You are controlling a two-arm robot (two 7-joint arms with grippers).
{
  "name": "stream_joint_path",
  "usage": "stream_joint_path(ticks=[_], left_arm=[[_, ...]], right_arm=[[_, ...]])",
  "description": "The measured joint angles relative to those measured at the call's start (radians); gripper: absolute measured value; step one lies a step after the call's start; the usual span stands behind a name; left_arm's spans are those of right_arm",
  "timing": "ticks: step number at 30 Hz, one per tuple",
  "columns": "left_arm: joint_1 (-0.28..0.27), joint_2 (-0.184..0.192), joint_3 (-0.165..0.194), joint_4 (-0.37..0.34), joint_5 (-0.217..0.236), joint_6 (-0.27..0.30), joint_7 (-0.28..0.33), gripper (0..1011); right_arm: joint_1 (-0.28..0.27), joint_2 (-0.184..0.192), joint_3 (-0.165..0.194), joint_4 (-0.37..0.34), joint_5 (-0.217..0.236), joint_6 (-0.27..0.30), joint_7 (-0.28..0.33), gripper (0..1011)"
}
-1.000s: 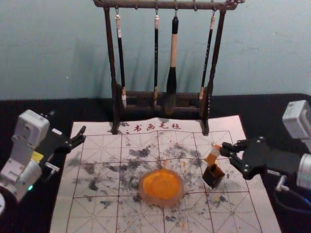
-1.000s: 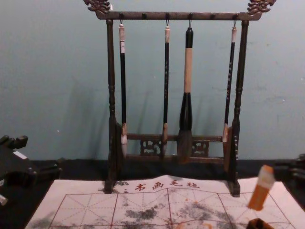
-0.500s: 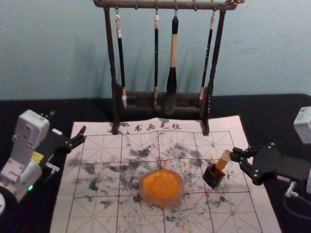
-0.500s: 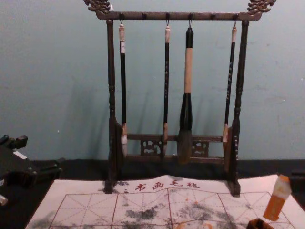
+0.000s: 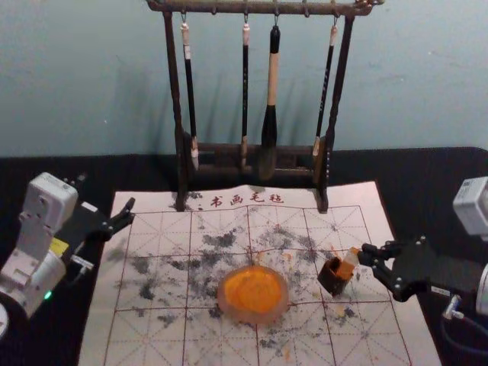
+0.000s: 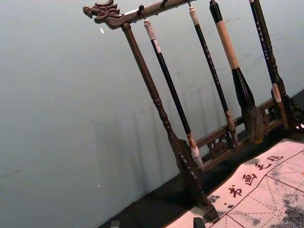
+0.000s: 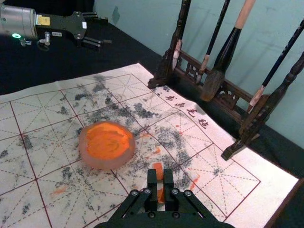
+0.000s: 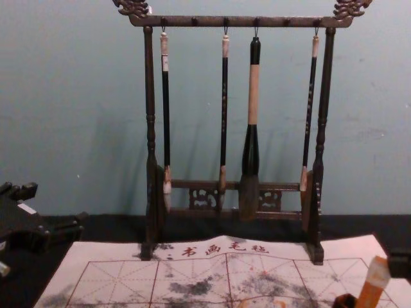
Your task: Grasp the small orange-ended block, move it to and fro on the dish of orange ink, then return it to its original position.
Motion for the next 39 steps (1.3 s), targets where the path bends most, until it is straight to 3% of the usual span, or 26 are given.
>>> stream_joint_path(ticks=[39], left_arm=[[0.0, 0.0, 0.0, 0.0, 0.0, 0.0, 0.0, 1001]], right_arm=[[0.078, -0.068, -0.069, 0.12, -0.04, 0.016, 0.021, 49]])
